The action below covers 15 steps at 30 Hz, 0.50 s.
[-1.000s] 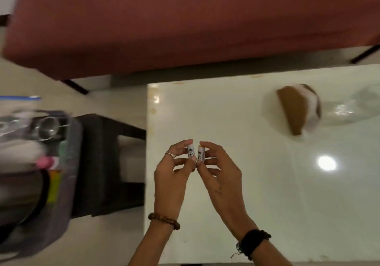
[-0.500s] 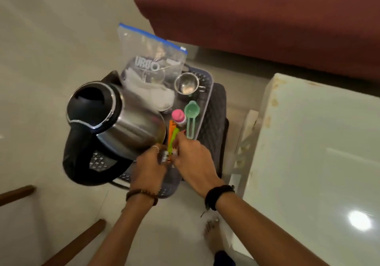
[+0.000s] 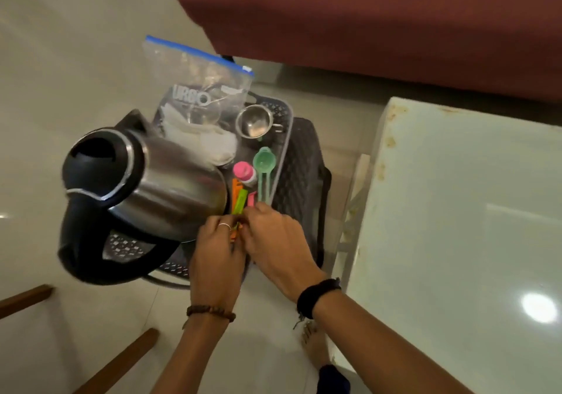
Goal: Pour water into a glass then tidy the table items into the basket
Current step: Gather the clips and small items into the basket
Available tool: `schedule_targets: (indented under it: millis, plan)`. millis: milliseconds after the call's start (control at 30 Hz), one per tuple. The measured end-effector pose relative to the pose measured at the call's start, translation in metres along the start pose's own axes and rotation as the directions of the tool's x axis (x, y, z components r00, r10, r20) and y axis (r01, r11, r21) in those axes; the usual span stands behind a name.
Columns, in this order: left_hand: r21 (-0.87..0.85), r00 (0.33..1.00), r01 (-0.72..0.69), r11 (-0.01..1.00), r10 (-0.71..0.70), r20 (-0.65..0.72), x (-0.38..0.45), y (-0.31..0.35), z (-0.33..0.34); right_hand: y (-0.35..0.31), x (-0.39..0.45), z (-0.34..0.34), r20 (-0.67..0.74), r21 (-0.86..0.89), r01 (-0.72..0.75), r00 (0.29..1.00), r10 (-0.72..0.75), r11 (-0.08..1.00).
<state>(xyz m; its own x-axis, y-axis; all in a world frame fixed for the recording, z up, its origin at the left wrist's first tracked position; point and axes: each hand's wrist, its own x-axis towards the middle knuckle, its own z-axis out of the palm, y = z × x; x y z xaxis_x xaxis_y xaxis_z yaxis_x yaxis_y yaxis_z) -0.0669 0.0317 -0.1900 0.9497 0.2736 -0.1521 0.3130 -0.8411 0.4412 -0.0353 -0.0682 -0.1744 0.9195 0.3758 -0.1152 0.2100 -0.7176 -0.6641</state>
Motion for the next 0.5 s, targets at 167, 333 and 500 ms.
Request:
schedule_targets:
  millis: [167,333,500]
  plan:
    - [-0.03,0.946,-0.317,0.948,0.314,-0.079,-0.028,0.094,0.023,0.084,-0.063,-0.06,-0.188,0.144,-0.16,0.965,0.185,0.977]
    - [-0.23,0.87,-0.389,0.892,0.438,0.226,-0.088,0.221,0.109,0.208,-0.174,-0.125,-0.289,0.181,-0.453,0.824,0.488,0.873]
    - [-0.295,0.628,-0.573,0.765,0.641,0.441,-0.171,0.361,0.206,0.328,-0.316,-0.192,-0.393,0.289,-0.658,0.581,0.713,0.695]
